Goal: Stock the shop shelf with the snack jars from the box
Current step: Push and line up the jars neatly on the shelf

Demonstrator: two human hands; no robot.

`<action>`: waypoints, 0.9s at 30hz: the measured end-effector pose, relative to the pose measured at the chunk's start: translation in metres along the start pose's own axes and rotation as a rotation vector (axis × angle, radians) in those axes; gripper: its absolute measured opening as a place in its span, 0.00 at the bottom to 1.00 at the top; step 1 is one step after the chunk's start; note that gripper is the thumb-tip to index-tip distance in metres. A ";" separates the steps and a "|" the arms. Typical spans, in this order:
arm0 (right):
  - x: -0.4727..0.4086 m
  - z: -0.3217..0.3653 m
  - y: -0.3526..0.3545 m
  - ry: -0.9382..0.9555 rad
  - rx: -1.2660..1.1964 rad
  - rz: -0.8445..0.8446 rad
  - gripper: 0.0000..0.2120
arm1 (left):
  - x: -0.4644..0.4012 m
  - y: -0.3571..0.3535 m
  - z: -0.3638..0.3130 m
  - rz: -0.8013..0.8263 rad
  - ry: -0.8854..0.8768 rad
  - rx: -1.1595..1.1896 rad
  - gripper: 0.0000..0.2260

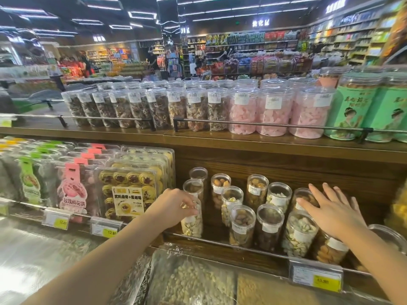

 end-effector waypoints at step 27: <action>-0.008 0.001 -0.001 -0.002 0.022 -0.006 0.40 | -0.076 -0.046 0.002 -0.067 0.058 -0.043 0.23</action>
Point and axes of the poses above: each hand's wrist, its own x-axis away from the middle knuckle, its own y-axis out of the back of the hand, z = x × y, the point moved 7 cm from there along -x, towards the middle knuckle, and after that the axes turned 5 degrees about -x, right-handed, at the moved point
